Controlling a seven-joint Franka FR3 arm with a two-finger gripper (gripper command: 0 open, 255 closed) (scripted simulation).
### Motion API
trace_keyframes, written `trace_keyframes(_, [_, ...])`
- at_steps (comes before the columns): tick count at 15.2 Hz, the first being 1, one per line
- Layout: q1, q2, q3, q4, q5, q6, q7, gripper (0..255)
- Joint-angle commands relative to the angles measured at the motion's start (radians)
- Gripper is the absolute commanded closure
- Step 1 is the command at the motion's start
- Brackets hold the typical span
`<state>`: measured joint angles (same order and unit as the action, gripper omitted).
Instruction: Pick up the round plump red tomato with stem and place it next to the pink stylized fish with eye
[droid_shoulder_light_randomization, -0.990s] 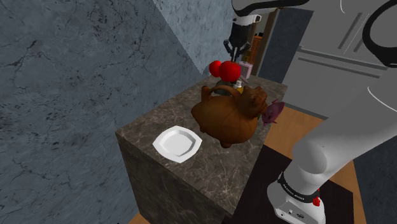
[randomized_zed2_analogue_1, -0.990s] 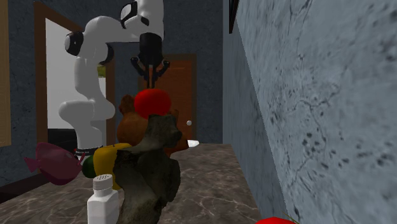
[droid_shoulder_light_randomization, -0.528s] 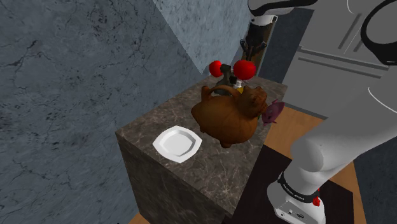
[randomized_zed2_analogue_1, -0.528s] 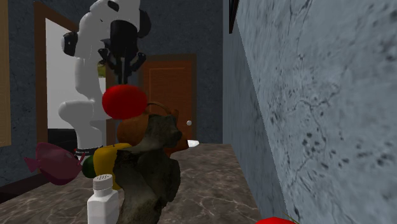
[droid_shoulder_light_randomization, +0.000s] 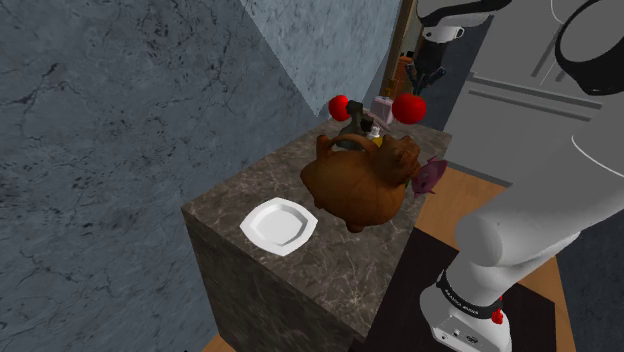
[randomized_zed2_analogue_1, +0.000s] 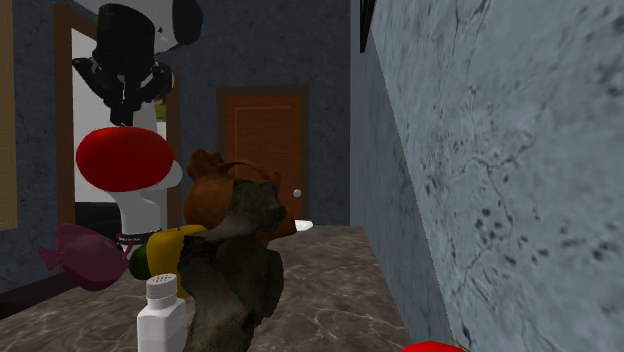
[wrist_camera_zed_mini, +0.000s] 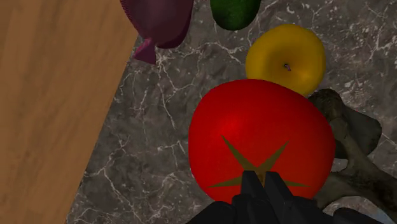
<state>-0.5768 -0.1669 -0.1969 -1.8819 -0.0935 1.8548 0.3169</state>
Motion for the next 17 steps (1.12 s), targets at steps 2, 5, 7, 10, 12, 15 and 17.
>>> trace_keyframes(2, [-0.027,0.029,-0.043,0.031,0.010,0.003,-0.075,255])
trace_keyframes(5, [-0.047,0.054,-0.072,0.045,0.020,0.017,-0.125,255])
trace_keyframes(7, [-0.047,0.053,-0.073,0.016,0.019,0.044,-0.124,255])
trace_keyframes(10, [-0.062,0.010,-0.114,-0.052,0.130,0.114,-0.234,0])
trace_keyframes(12, [-0.067,-0.033,-0.222,-0.178,0.387,0.225,-0.502,0])
trace_keyframes(15, [-0.034,0.004,-0.390,-0.256,0.760,0.221,-0.894,0])
trace_keyframes(17, [-0.029,0.017,-0.383,-0.265,0.776,0.240,-0.903,0])
